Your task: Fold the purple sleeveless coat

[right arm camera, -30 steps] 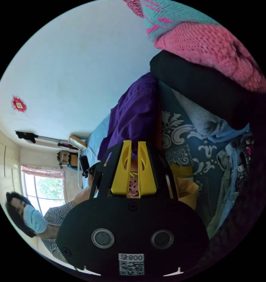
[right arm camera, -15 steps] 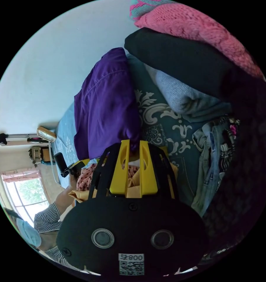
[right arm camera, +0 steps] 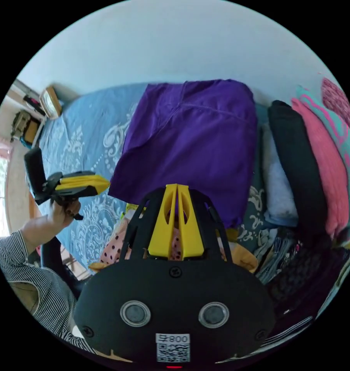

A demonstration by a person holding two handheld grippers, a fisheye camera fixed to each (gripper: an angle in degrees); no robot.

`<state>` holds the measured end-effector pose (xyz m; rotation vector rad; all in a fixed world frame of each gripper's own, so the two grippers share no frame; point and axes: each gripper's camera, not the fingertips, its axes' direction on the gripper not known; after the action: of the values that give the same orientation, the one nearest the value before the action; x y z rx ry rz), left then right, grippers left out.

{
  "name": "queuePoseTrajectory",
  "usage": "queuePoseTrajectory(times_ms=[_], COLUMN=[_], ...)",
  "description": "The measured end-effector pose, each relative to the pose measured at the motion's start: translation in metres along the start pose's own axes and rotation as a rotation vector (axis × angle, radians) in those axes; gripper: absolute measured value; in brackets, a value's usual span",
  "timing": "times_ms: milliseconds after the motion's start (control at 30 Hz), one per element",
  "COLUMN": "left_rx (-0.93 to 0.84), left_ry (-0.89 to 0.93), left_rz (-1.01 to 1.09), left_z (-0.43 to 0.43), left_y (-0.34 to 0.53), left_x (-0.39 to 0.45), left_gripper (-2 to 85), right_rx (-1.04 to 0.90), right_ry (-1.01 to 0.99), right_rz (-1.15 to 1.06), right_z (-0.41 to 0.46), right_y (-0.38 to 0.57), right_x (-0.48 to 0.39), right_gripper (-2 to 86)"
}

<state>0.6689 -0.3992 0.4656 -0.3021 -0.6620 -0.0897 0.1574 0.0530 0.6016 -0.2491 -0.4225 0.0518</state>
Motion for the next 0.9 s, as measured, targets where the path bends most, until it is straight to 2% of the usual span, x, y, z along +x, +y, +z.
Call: queuePoseTrajectory(times_ms=[67, 133, 267, 400, 467, 533, 600, 767, 900], left_rx=[-0.093, -0.09, -0.018, -0.052, -0.107, -0.096, -0.078, -0.116, -0.22], left_ry=[-0.138, -0.103, -0.059, -0.113, -0.114, -0.097, -0.11, -0.147, -0.209], left_rz=[0.029, 0.014, 0.023, 0.042, 0.023, 0.011, 0.039, 0.197, 0.26], left_z=[0.016, 0.017, 0.002, 0.009, 0.019, 0.016, 0.007, -0.024, -0.043], left_y=[0.003, 0.008, 0.019, 0.021, 0.026, 0.032, 0.039, 0.084, 0.145], left_x=[0.007, 0.011, 0.032, 0.045, 0.046, 0.052, 0.064, 0.104, 0.129], left_gripper=[0.0, 0.0, 0.0, 0.0, 0.0, 0.0, 0.0, 0.1, 0.1], right_rx=[-0.104, -0.168, -0.115, 0.015, -0.009, -0.121, -0.138, 0.079, 0.331], right_ry=[0.091, 0.163, 0.196, 0.18, 0.186, 0.282, 0.335, 0.254, 0.04], right_rz=[-0.028, -0.049, -0.074, -0.144, -0.184, -0.227, -0.238, -0.23, -0.283], right_z=[0.015, 0.024, -0.003, -0.042, -0.041, -0.027, -0.03, -0.101, -0.166], right_y=[-0.015, -0.026, -0.024, -0.018, -0.022, -0.025, -0.019, 0.029, 0.12], right_x=[-0.019, -0.038, -0.063, -0.101, -0.117, -0.136, -0.147, -0.172, -0.214], right_gripper=[0.0, 0.1, 0.1, 0.1, 0.1, 0.1, 0.1, 0.1, 0.1])
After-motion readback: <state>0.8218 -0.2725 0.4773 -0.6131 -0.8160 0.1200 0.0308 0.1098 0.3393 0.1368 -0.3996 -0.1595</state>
